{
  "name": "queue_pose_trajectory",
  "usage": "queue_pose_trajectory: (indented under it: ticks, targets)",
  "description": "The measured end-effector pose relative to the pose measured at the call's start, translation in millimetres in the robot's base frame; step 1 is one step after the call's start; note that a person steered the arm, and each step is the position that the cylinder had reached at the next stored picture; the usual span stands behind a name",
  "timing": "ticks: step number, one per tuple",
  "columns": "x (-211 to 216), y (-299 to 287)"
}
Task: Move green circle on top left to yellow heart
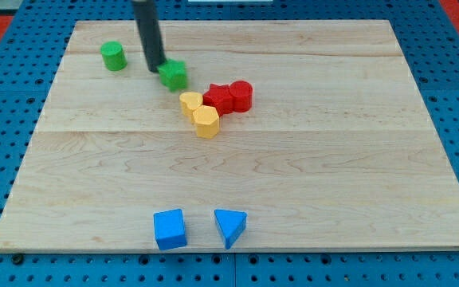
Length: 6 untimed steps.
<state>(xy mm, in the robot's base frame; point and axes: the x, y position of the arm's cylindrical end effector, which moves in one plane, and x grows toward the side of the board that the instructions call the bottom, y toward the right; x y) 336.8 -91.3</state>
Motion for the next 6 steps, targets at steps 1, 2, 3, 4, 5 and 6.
queue_pose_trajectory:
  ticks: [1, 2, 3, 4, 5, 6]
  targets:
    - [-26.4, 4.9]
    - [-60.1, -22.8]
    - [-89.9, -89.9]
    - [-72.8, -122.6]
    - [-17.2, -95.8]
    - [14.7, -73.9]
